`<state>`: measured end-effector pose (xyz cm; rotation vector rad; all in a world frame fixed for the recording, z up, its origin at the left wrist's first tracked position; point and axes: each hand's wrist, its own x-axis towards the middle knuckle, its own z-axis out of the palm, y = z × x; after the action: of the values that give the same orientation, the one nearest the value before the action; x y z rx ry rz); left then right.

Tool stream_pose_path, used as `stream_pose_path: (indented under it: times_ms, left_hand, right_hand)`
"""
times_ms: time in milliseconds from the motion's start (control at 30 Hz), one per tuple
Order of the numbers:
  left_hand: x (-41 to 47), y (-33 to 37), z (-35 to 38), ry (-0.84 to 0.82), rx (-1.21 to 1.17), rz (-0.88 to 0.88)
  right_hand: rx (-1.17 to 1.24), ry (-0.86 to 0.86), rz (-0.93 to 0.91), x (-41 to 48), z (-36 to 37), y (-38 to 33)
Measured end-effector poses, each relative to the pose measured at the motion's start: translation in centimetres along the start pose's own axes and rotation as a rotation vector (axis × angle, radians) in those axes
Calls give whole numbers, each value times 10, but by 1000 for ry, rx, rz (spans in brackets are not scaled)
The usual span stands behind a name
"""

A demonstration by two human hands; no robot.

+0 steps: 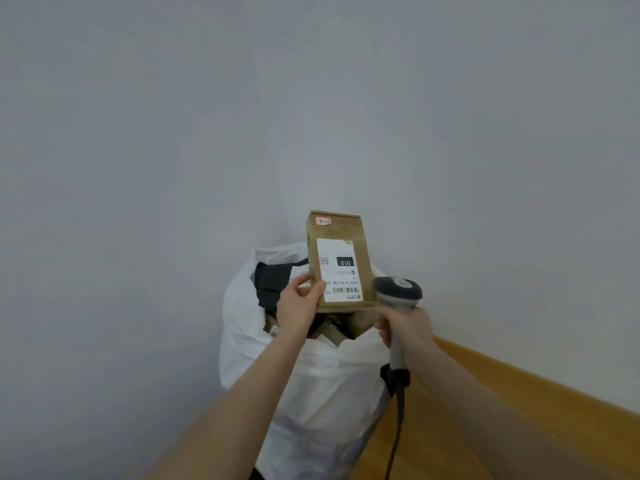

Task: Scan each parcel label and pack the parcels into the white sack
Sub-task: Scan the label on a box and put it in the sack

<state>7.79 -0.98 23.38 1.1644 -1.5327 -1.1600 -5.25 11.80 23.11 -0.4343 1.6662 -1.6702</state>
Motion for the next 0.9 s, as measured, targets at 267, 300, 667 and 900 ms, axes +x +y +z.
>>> stream_pose_path:
  times_ms: [267,300,667,900]
  left_hand:
    - [158,7,-41,198,919,446]
    - [169,1,-36,174,1015,472]
    - [227,-67,5,-189,1364,230]
    - [224,-52,16,-145,1238,295]
  right_hand:
    - [9,110,11,76,64,-20]
    - [9,119,16,85,67,-20]
    - [-27,80,131,162,78,2]
    - [171,92,263,158,66,-3]
